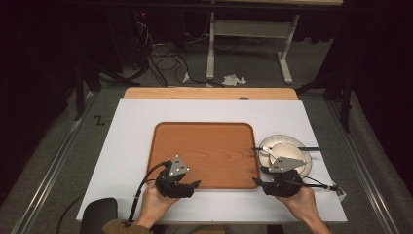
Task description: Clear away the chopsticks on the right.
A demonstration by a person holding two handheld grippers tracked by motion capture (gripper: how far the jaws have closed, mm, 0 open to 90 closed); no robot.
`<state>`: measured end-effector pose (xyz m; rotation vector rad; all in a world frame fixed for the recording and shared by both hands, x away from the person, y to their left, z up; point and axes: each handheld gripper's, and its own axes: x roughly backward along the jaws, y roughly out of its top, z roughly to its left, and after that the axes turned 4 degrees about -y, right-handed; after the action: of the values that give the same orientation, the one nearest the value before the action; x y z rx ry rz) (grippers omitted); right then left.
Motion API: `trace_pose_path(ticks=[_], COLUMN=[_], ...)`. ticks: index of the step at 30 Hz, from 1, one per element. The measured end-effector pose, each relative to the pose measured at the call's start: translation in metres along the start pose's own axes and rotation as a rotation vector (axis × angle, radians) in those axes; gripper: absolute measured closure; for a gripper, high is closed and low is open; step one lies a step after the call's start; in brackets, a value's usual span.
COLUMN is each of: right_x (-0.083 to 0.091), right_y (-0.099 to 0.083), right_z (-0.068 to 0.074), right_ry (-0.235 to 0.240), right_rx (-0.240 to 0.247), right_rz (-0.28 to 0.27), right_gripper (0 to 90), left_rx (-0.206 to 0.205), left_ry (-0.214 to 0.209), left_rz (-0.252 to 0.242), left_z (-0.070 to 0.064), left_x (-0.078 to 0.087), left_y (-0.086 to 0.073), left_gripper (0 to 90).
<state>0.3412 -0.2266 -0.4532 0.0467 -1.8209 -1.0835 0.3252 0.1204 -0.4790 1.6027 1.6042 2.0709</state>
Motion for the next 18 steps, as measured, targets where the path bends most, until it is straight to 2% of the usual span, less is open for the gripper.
trace_pose_path(ticks=[7,8,11,13,18], right_x=[0.009,0.015,0.022,0.030,0.035], right_y=[0.001,0.001,0.002,0.002,0.001], right_z=[-0.004,-0.007,-0.012,-0.019,-0.024], right_ry=[-0.005,-0.013,-0.020,-0.021,-0.051], right_rx=[-0.019,-0.034,-0.034,-0.056,-0.058], right_rz=[-0.031,-0.037,-0.057,-0.067,-0.065], right_gripper=[52.7,57.7,62.2,64.5,65.8], left_rx=[0.002,0.003,0.003,0.002,0.003], left_ry=[0.002,0.002,0.002,0.006,0.013], left_rz=[-0.003,-0.003,-0.002,-0.002,-0.006], left_z=[0.001,0.001,0.001,0.001,0.001], left_x=[0.001,0.001,0.001,0.002,0.002], left_y=[0.000,0.000,0.000,0.000,0.000], left_gripper=[35.5,35.5,35.5,35.4,35.1])
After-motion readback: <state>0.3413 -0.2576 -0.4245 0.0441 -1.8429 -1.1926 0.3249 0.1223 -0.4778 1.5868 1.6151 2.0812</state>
